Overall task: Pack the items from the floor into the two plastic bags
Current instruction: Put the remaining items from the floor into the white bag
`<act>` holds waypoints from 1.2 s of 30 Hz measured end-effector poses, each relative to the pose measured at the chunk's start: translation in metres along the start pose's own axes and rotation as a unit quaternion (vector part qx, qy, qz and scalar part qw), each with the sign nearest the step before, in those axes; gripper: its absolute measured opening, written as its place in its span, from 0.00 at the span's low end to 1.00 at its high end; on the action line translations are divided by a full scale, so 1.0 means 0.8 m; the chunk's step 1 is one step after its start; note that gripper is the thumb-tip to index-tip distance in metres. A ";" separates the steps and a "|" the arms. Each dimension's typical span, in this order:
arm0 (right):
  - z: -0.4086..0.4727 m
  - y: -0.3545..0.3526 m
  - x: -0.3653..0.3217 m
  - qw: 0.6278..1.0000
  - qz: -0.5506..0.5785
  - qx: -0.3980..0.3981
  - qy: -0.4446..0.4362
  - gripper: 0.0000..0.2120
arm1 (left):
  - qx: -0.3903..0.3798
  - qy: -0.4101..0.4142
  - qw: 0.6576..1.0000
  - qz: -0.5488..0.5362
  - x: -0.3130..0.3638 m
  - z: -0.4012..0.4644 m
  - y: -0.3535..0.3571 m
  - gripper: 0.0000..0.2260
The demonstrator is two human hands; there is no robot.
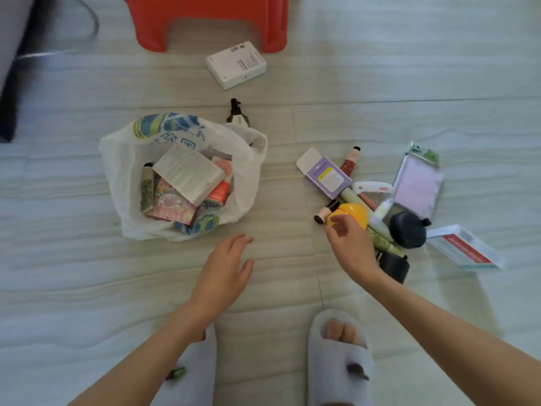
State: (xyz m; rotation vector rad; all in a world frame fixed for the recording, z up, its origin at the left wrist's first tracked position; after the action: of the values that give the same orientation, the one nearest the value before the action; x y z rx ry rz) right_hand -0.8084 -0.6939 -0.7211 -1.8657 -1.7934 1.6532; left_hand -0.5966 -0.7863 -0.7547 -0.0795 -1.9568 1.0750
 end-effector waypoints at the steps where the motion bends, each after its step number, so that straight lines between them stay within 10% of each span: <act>1: -0.001 -0.019 0.022 0.999 -0.023 0.038 0.006 0.13 | -0.021 0.015 0.999 0.019 0.011 0.007 0.013 0.23; 7: -0.011 -0.075 0.139 0.974 -0.193 0.072 0.095 0.25 | -0.101 0.093 0.979 0.151 0.088 0.078 0.076 0.28; 16: -0.013 -0.062 0.174 0.959 0.056 -0.017 0.278 0.32 | -0.099 0.098 0.973 0.185 0.166 0.166 0.143 0.36; 28: -0.030 -0.068 0.108 0.989 0.087 0.031 0.114 0.16 | -0.043 -0.045 0.990 -0.124 0.112 0.094 0.082 0.31; 36: -0.019 0.001 -0.050 0.970 0.189 -0.132 0.074 0.21 | 0.127 -0.193 0.941 -0.246 0.021 0.024 -0.041 0.36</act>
State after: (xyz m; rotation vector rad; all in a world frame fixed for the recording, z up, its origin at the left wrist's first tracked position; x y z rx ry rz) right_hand -0.7863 -0.7154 -0.6907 -2.5054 -1.7516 1.3700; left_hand -0.6100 -0.8117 -0.7248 0.7771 -1.9954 1.0401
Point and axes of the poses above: each hand's wrist, its own z-axis towards the middle knuckle, its own y-axis out of the palm, x = y × z, the point moved 2 cm from there along z, towards the middle knuckle, and after that the axes turned 2 degrees about -x, right-handed, at the moved point
